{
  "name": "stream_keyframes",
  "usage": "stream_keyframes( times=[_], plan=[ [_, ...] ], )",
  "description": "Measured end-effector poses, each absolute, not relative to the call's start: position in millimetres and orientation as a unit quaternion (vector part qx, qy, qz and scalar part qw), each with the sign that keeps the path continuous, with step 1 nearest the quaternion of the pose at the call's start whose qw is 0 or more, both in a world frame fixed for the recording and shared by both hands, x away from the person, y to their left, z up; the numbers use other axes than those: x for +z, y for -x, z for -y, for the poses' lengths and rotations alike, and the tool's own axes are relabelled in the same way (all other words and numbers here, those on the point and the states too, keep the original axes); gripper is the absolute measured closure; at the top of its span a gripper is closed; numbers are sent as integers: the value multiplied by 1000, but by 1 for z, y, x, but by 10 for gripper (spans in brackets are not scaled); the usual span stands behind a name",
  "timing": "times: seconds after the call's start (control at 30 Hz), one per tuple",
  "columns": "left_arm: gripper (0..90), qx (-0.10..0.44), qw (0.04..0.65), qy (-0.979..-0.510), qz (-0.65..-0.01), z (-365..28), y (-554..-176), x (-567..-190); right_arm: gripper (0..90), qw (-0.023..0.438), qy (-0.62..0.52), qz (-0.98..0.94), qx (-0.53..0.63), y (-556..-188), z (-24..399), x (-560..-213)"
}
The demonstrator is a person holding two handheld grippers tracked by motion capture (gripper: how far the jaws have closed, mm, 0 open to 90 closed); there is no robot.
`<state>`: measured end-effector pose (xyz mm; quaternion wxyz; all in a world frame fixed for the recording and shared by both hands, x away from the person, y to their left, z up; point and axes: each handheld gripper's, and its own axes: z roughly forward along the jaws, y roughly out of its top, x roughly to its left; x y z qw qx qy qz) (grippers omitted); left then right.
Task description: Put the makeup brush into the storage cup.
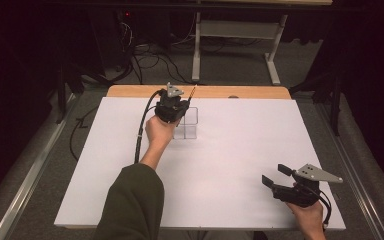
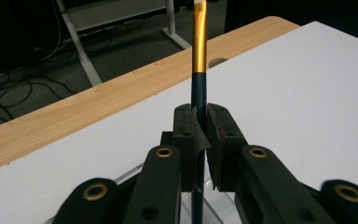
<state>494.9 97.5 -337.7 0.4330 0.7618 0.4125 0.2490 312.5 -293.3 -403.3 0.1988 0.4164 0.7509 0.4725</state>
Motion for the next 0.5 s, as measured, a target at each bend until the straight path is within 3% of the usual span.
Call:
stream_keyframes(
  times=[0.5],
  plan=[
    [824,243,425,-767,-414,-99,-492,-342,258,197,-417,-751,473,-313,293,-403]
  ],
)
